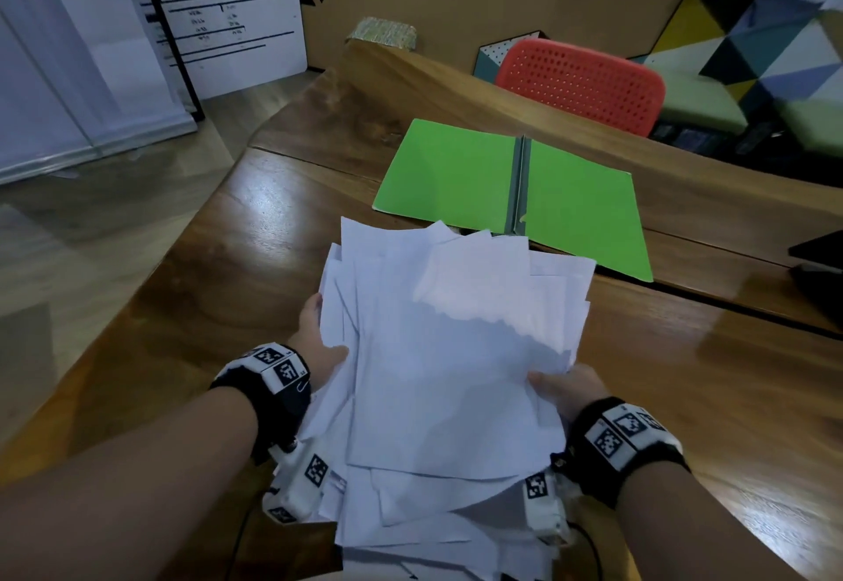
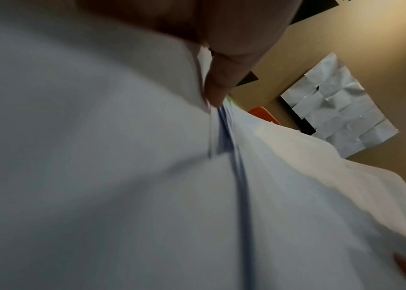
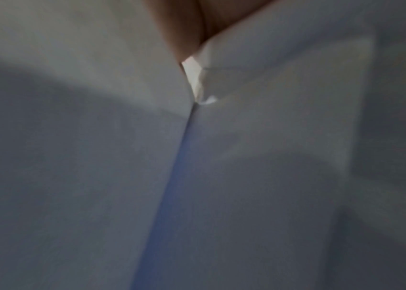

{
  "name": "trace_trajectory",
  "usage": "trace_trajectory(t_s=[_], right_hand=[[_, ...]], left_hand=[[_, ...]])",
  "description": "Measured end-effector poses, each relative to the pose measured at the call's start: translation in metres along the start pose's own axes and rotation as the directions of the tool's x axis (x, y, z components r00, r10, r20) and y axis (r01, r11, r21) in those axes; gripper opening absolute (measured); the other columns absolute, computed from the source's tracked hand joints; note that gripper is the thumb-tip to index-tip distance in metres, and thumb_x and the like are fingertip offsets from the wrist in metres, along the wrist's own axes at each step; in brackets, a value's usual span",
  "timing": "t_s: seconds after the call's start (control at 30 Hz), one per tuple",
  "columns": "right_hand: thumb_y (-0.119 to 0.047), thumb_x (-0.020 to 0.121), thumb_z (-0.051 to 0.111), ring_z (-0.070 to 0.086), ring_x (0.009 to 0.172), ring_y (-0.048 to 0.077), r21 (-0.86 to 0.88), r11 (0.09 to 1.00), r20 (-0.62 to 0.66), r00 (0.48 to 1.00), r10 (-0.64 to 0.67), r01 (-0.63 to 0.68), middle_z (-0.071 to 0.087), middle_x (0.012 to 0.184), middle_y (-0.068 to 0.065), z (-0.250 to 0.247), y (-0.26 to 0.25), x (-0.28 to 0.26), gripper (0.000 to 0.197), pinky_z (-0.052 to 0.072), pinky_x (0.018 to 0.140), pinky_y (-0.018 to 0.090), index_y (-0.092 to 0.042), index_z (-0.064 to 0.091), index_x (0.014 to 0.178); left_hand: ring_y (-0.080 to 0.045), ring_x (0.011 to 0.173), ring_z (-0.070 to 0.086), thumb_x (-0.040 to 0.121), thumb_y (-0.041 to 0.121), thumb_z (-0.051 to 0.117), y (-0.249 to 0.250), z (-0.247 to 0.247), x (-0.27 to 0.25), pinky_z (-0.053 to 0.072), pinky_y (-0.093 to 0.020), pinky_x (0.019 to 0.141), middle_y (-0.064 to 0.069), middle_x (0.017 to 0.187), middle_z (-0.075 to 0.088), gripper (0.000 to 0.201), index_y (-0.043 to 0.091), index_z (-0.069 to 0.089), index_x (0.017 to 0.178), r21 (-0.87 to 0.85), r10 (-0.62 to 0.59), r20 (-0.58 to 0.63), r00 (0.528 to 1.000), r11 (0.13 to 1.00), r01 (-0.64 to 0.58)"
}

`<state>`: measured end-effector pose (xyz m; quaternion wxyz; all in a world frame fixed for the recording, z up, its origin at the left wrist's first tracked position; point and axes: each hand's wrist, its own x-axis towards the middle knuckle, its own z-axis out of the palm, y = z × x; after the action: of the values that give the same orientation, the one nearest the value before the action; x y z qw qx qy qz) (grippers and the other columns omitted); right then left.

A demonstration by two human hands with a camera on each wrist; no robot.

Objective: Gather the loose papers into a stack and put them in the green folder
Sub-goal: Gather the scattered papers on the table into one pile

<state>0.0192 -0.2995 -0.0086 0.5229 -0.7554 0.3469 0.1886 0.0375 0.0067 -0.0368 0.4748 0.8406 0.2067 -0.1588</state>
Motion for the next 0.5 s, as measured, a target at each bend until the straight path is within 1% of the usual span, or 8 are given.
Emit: trace_trajectory(t_s=[0.1, 0.2, 0.27, 0.33, 0.37, 0.43, 0.47, 0.5], right_hand=[[-0.005, 0.075, 0.070, 0.066, 0.094, 0.038, 0.044, 0.999, 0.039, 0.999, 0.009, -0.010, 0.069, 0.103, 0.020, 0.012, 0.001, -0.004, 0.033, 0.052, 0.089, 0.052, 0.005, 0.064, 0.105], [-0.006, 0.078, 0.069, 0.065, 0.097, 0.036, 0.000, 1.000, 0.052, 0.999, -0.013, 0.013, 0.067, 0.108, 0.018, 0.021, 0.003, -0.009, 0.036, 0.052, 0.090, 0.046, 0.003, 0.061, 0.112], [-0.006, 0.077, 0.069, 0.065, 0.098, 0.035, 0.009, 1.000, 0.058, 0.998, -0.025, 0.025, 0.067, 0.109, 0.017, 0.027, 0.005, -0.010, 0.037, 0.053, 0.089, 0.044, 0.001, 0.061, 0.113], [-0.005, 0.078, 0.068, 0.065, 0.097, 0.034, 0.022, 0.999, 0.070, 0.997, -0.028, 0.027, 0.067, 0.109, 0.017, 0.029, 0.007, -0.011, 0.037, 0.053, 0.088, 0.043, 0.001, 0.061, 0.113], [-0.002, 0.078, 0.068, 0.066, 0.096, 0.035, 0.051, 0.998, 0.076, 0.997, -0.026, 0.022, 0.067, 0.109, 0.018, 0.028, 0.010, -0.010, 0.038, 0.053, 0.088, 0.044, 0.002, 0.060, 0.114], [0.004, 0.075, 0.069, 0.065, 0.095, 0.036, 0.173, 0.984, 0.074, 0.995, -0.064, 0.051, 0.065, 0.112, 0.021, 0.022, 0.018, -0.008, 0.048, 0.052, 0.087, 0.051, -0.001, 0.054, 0.121], [0.003, 0.071, 0.073, 0.064, 0.097, 0.036, 0.211, 0.973, 0.038, 0.994, -0.106, 0.096, 0.063, 0.116, 0.020, 0.017, 0.023, -0.005, 0.062, 0.051, 0.088, 0.054, -0.005, 0.047, 0.127], [-0.003, 0.062, 0.082, 0.061, 0.101, 0.036, 0.220, 0.965, -0.010, 0.989, -0.145, 0.144, 0.059, 0.120, 0.017, 0.011, 0.027, -0.003, 0.083, 0.049, 0.090, 0.056, -0.014, 0.039, 0.133]], left_hand=[[-0.034, 0.126, 0.047, 0.082, 0.022, 0.066, 0.000, 0.005, 0.001, 0.035, -0.040, 0.108, -0.013, 0.144, 0.043, 0.087, 0.013, 0.010, 0.148, -0.110, -0.047, -0.056, 0.997, 0.993, 0.040], [-0.032, 0.118, 0.055, 0.063, 0.039, 0.081, -0.007, 0.003, 0.002, 0.042, -0.040, 0.103, -0.014, 0.133, 0.055, 0.091, 0.004, 0.041, 0.135, -0.142, -0.158, 0.081, 0.984, 0.976, 0.168], [-0.030, 0.110, 0.059, 0.061, 0.025, 0.085, -0.004, 0.004, -0.006, 0.044, -0.040, 0.101, -0.012, 0.124, 0.061, 0.063, 0.001, 0.058, 0.113, -0.228, -0.213, 0.213, 0.954, 0.938, 0.260], [-0.030, 0.105, 0.061, 0.068, 0.010, 0.080, -0.001, 0.007, -0.011, 0.047, -0.041, 0.099, -0.013, 0.117, 0.064, 0.042, 0.001, 0.062, 0.104, -0.239, -0.215, 0.227, 0.950, 0.933, 0.269], [-0.031, 0.099, 0.065, 0.070, 0.005, 0.077, 0.002, 0.007, -0.014, 0.052, -0.041, 0.094, -0.016, 0.109, 0.068, 0.036, -0.002, 0.064, 0.103, -0.243, -0.187, 0.231, 0.955, 0.939, 0.242], [-0.023, 0.072, 0.070, 0.074, -0.005, 0.071, 0.012, 0.000, -0.025, 0.059, -0.025, 0.066, -0.010, 0.078, 0.074, 0.015, -0.001, 0.067, 0.088, -0.315, -0.081, 0.243, 0.967, 0.936, 0.158], [-0.019, 0.061, 0.069, 0.074, -0.009, 0.069, 0.015, -0.006, -0.032, 0.057, -0.019, 0.054, -0.005, 0.064, 0.074, 0.009, 0.000, 0.069, 0.077, -0.379, -0.037, 0.255, 0.966, 0.916, 0.135], [-0.021, 0.059, 0.069, 0.070, -0.007, 0.073, 0.019, -0.015, -0.041, 0.056, -0.019, 0.051, -0.004, 0.061, 0.074, 0.009, 0.002, 0.070, 0.070, -0.438, 0.016, 0.286, 0.958, 0.891, 0.116]])
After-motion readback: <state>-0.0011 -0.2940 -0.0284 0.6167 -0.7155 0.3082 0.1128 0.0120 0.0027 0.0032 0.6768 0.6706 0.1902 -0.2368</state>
